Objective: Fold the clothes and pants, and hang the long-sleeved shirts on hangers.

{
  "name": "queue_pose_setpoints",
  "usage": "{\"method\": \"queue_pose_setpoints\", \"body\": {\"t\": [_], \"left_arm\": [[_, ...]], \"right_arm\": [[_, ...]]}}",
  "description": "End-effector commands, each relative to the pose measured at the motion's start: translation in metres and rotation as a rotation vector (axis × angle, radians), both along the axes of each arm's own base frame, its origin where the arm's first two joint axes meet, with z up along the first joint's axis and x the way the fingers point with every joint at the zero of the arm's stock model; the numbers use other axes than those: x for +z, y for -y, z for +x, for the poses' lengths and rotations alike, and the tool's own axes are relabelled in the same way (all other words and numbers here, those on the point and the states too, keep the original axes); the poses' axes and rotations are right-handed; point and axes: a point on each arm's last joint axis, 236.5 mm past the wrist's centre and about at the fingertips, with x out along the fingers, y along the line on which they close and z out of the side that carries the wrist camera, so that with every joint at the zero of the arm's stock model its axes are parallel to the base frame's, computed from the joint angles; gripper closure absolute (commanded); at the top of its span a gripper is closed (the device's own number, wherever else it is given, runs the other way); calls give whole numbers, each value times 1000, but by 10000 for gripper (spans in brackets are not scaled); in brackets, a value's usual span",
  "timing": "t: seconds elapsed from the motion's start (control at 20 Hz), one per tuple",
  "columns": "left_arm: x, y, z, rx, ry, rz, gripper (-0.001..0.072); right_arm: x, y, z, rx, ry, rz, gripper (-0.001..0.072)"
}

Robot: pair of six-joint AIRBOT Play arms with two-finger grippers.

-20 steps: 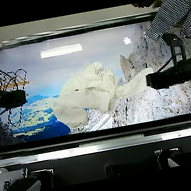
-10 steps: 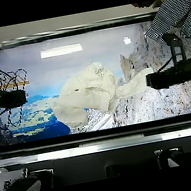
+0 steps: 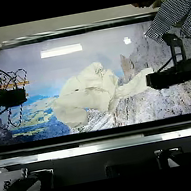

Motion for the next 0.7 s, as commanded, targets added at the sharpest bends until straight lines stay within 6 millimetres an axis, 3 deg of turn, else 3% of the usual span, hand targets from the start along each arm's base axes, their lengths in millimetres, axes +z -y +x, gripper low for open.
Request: {"method": "queue_pose_setpoints", "body": {"t": [0.0,0.05,0.1,0.15,0.2,0.3,0.4,0.45,0.55,0.65], "left_arm": [[2,0,6,4,25,-4,686],[2,0,6,4,25,-4,686],[1,0,7,4,22,-4,636],[-2,0,7,12,10,-4,380],[-9,0,7,31,-20,-7,-13],[-25,-3,3,41,-78,-2,-11],[-54,-8,-3,57,-132,1,297],[-74,-10,-8,69,-169,-5,301],[-119,0,-22,88,-246,-64,287],[-158,25,-39,120,-315,-187,13]], "right_arm": [[0,0,0,1,1,1,684],[0,0,0,0,0,1,684],[0,-1,0,0,0,1,684],[0,-1,0,1,0,3,684],[0,-1,0,1,0,3,684],[0,-1,0,-4,-2,6,684],[0,-1,-2,-37,-20,19,684],[-1,-1,-3,-45,-30,22,684],[-2,-1,-7,-42,-44,19,683],[-3,-1,-8,-40,-52,18,682]]}}
